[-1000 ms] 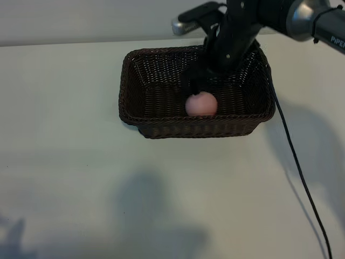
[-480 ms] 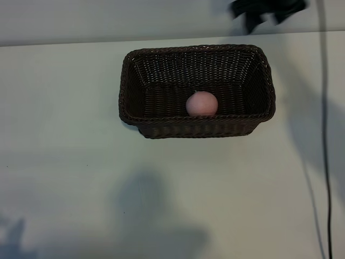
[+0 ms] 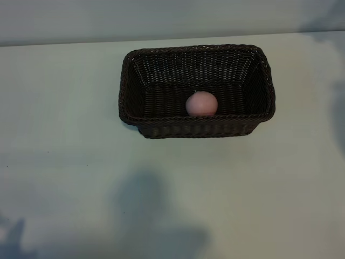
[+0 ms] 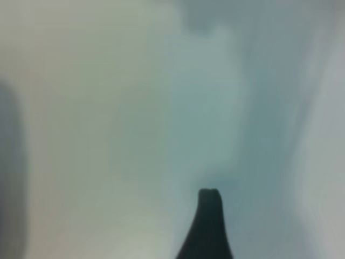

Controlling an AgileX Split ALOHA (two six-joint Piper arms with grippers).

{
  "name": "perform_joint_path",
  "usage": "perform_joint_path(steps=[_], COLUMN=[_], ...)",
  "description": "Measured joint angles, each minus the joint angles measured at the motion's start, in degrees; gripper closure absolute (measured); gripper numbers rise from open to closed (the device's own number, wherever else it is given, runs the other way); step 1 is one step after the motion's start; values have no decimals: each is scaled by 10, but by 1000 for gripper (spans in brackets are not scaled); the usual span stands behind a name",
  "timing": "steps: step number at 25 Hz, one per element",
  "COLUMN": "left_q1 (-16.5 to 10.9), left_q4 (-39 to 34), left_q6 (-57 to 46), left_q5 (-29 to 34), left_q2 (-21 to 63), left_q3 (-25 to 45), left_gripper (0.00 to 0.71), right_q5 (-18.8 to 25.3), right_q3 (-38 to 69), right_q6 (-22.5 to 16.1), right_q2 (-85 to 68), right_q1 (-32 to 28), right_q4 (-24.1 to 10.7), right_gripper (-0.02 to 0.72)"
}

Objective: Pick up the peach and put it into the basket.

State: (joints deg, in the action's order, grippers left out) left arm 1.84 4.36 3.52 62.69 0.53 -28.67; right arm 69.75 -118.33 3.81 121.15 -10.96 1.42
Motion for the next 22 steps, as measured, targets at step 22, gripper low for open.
perform_joint_path(steps=[22], left_q1=[0], left_q4=[0], left_q6=[1], left_q5=[0], left_q2=[0], left_q3=[0], left_gripper=[120], right_q5=[2], right_q3=[274], right_q6=[-1], right_q2=[-486], right_q1=[-20], right_q4=[24], right_gripper=[108])
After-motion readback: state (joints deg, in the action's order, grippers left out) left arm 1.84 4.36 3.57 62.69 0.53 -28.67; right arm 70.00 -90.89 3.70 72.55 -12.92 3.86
